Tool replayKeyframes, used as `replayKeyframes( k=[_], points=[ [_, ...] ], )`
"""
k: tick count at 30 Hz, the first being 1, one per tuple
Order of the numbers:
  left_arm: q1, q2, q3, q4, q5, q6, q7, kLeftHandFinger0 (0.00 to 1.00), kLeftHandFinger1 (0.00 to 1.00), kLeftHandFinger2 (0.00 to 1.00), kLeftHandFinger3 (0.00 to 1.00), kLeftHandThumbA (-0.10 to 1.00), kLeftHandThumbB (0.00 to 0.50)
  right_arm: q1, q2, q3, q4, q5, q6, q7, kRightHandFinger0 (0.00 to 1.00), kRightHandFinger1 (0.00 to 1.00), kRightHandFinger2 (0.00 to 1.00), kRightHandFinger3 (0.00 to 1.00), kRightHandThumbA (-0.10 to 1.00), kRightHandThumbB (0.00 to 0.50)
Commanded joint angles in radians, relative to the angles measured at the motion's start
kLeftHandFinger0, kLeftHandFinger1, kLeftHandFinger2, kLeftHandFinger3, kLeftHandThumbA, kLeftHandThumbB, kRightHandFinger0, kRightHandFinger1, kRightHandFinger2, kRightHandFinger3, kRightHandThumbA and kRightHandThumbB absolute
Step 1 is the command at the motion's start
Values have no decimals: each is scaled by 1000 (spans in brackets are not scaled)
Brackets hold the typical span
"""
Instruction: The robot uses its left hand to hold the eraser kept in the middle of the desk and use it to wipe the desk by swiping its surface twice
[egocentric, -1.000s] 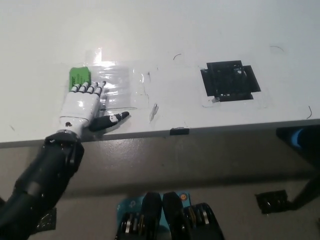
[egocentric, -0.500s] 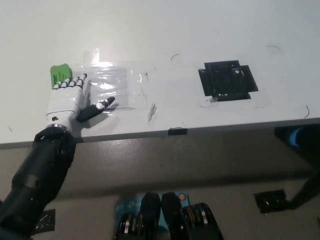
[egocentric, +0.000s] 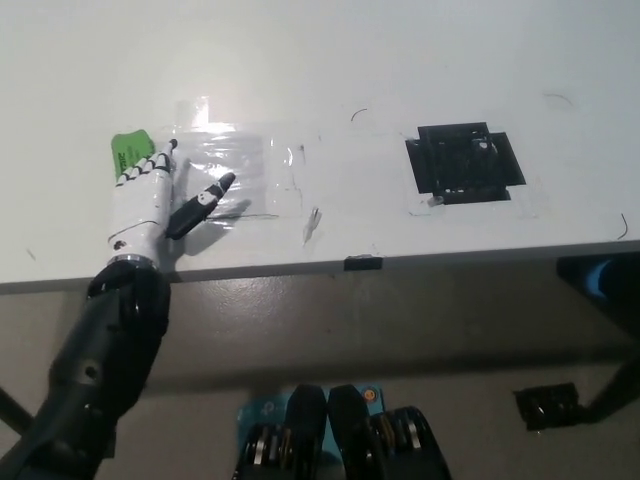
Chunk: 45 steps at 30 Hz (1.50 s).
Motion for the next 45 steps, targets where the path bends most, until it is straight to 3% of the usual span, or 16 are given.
replayKeyframes(
  k=[1, 5, 7, 9, 12, 21, 33, 41, 45],
  points=[
    [47, -72, -46, 45, -50, 3, -104, 1000, 1000, 1000, 1000, 1000, 456, -22, -19, 0, -40, -28, -50, -19, 1000, 1000, 1000, 1000, 1000, 142],
    [40, -88, -116, 73, -4, 13, -125, 1000, 1000, 1000, 1000, 1000, 494, -23, -22, 3, -43, -26, -39, -14, 1000, 1000, 1000, 1000, 1000, 144],
    [22, -97, -180, 66, 30, 49, -177, 1000, 1000, 1000, 1000, 1000, 489, -22, -22, 3, -47, -24, -43, -14, 1000, 1000, 1000, 1000, 1000, 151],
    [13, -99, -210, 83, 36, 50, -182, 1000, 1000, 1000, 1000, 1000, 496, -23, -21, 6, -49, -27, -45, -14, 1000, 1000, 1000, 1000, 1000, 146],
    [6, -114, -272, 94, 65, 58, -185, 1000, 1000, 1000, 1000, 1000, 500, -27, -23, 15, -51, -22, -33, -4, 1000, 1000, 1000, 1000, 1000, 176],
    [-15, -156, -424, 178, 137, 93, -203, 1000, 1000, 1000, 1000, 1000, 500, -48, -36, 32, -58, -18, -23, 9, 1000, 1000, 1000, 1000, 1000, 159],
    [-31, -225, -485, 187, 149, 102, -216, 1000, 1000, 1000, 1000, 1000, 500, -67, -34, 59, -91, -16, 9, 16, 1000, 1000, 1000, 1000, 1000, 193],
    [-55, -331, -491, 191, 147, 84, -209, 1000, 1000, 1000, 1000, 1000, 500, -62, -31, 78, -97, -18, 18, 20, 1000, 1000, 1000, 1000, 1000, 177],
    [-72, -391, -501, 184, 150, 80, -212, 1000, 1000, 1000, 1000, 1000, 500, -66, -29, 85, -96, -16, 22, 20, 1000, 1000, 1000, 1000, 1000, 192]
  ],
)
